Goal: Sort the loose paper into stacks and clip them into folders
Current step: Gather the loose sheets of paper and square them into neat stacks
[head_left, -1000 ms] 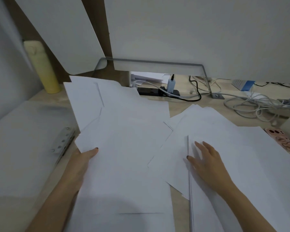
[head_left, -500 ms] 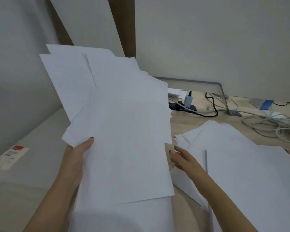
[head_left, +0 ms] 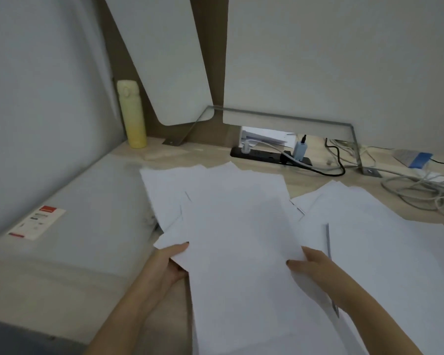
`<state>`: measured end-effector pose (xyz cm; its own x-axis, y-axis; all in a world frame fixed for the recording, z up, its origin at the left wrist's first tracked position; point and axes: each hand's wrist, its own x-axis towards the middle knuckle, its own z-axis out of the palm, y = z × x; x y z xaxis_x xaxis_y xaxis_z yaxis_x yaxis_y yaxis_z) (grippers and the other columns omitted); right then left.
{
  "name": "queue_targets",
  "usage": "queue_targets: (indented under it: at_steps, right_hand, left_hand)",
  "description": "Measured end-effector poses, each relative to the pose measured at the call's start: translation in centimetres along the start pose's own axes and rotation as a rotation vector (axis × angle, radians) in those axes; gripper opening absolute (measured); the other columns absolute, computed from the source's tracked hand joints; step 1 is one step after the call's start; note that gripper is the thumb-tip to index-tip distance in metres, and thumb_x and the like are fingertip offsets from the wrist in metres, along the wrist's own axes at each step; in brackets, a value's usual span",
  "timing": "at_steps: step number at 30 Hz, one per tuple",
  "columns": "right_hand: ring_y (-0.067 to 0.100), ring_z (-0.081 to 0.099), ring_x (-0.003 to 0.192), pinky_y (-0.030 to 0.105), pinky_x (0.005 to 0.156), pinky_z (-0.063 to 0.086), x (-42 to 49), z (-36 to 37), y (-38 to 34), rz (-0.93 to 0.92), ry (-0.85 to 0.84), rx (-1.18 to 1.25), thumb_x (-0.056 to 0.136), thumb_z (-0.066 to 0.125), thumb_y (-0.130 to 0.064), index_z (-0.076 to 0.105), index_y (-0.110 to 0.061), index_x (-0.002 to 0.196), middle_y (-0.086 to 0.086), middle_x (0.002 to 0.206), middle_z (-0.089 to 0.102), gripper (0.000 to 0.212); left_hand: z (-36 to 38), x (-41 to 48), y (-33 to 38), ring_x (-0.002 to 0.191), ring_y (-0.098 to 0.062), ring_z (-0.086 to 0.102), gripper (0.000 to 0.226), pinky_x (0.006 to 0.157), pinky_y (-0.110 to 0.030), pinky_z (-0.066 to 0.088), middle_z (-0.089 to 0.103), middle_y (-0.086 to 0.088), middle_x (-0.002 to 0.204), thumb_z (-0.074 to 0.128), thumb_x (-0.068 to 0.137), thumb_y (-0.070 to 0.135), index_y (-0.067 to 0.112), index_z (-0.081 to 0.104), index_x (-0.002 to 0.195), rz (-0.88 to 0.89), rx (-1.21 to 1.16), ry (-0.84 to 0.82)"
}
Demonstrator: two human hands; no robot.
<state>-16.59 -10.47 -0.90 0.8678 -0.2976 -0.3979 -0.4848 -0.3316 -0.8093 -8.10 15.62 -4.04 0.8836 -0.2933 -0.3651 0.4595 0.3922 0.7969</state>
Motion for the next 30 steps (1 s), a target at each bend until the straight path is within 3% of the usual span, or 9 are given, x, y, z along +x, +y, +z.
queue_targets:
  at_steps: [3, 7, 11, 14, 18, 21, 23, 30]
  right_hand:
    - [0.035, 0.067, 0.088, 0.043, 0.083, 0.052, -0.5, -1.3, 0.6, -0.005, 0.066, -0.054, 0.089, 0.054, -0.012, 0.066, -0.006, 0.099, 0.021, 0.096, 0.07, 0.017]
    - [0.03, 0.067, 0.082, 0.04, 0.081, 0.053, -0.5, -3.3, 1.1, -0.008, 0.261, 0.09, 0.089, 0.055, -0.014, 0.065, -0.007, 0.103, 0.013, 0.093, 0.071, 0.018]
    - [0.029, 0.064, 0.082, 0.039, 0.078, 0.05, -0.1, -4.7, 1.1, 0.02, 0.35, 0.237, 0.091, 0.054, -0.016, 0.058, -0.009, 0.109, 0.008, 0.092, 0.067, 0.02]
    - [0.028, 0.062, 0.083, 0.036, 0.071, 0.049, 0.6, -4.7, 0.3, 0.018, 0.334, 0.263, 0.091, 0.053, -0.018, 0.056, -0.01, 0.111, 0.007, 0.092, 0.065, 0.021]
    - [0.031, 0.062, 0.093, 0.043, 0.086, 0.05, 2.9, -3.6, -1.7, -0.027, 0.275, 0.188, 0.091, 0.053, -0.019, 0.059, -0.01, 0.112, 0.012, 0.102, 0.066, 0.024]
    - [0.026, 0.061, 0.086, 0.036, 0.077, 0.049, 5.3, -2.1, -3.5, -0.074, 0.221, 0.097, 0.092, 0.05, -0.017, 0.059, -0.011, 0.108, 0.007, 0.095, 0.065, 0.019]
    - [0.029, 0.06, 0.091, 0.038, 0.083, 0.049, 6.9, -1.2, -4.4, -0.08, 0.214, 0.027, 0.093, 0.047, -0.017, 0.059, -0.009, 0.105, 0.01, 0.099, 0.064, 0.019]
    - [0.038, 0.057, 0.102, 0.044, 0.091, 0.046, 11.2, 0.4, -5.3, -0.031, 0.273, -0.184, 0.091, 0.044, -0.014, 0.057, 0.003, 0.109, 0.021, 0.112, 0.061, 0.028]
  left_hand:
    - [-0.2, 0.3, 0.0, 0.116, -0.035, 0.056, 0.034, 0.088, -0.045, 0.048, 0.061, -0.019, 0.124, 0.044, 0.095, 0.011, 0.003, 0.053, 0.127, -0.024, -0.021, 0.016]
    - [-0.4, 0.2, -0.4, 0.104, -0.027, 0.061, 0.032, 0.079, -0.041, 0.049, 0.065, -0.012, 0.116, 0.039, 0.098, 0.013, 0.006, 0.054, 0.126, 0.01, 0.013, 0.069]
    - [-0.6, -0.2, -0.6, 0.105, -0.023, 0.06, 0.032, 0.083, -0.04, 0.049, 0.063, -0.01, 0.119, 0.04, 0.099, 0.015, 0.009, 0.053, 0.127, 0.021, 0.074, 0.076]
    - [-1.1, -0.4, 0.0, 0.101, -0.022, 0.062, 0.028, 0.076, -0.039, 0.053, 0.066, -0.007, 0.113, 0.04, 0.098, 0.014, 0.012, 0.055, 0.121, 0.024, 0.135, 0.072]
    - [-1.5, -0.9, 1.0, 0.094, -0.023, 0.067, 0.022, 0.067, -0.033, 0.06, 0.073, -0.008, 0.1, 0.046, 0.094, 0.009, 0.007, 0.06, 0.112, -0.061, 0.237, 0.006]
    - [-1.6, -0.8, 2.1, 0.103, -0.026, 0.066, 0.031, 0.079, -0.036, 0.056, 0.071, -0.01, 0.109, 0.059, 0.086, 0.015, 0.008, 0.062, 0.116, -0.05, 0.31, -0.027]
    - [-1.4, -0.1, 2.9, 0.108, -0.027, 0.063, 0.041, 0.086, -0.036, 0.051, 0.069, -0.009, 0.114, 0.064, 0.081, 0.021, 0.008, 0.061, 0.12, -0.027, 0.292, 0.021]
    - [-0.2, 3.5, 4.5, 0.094, -0.029, 0.06, 0.037, 0.076, -0.033, 0.048, 0.065, -0.016, 0.109, 0.059, 0.089, 0.02, 0.0, 0.06, 0.12, -0.04, 0.338, 0.208]
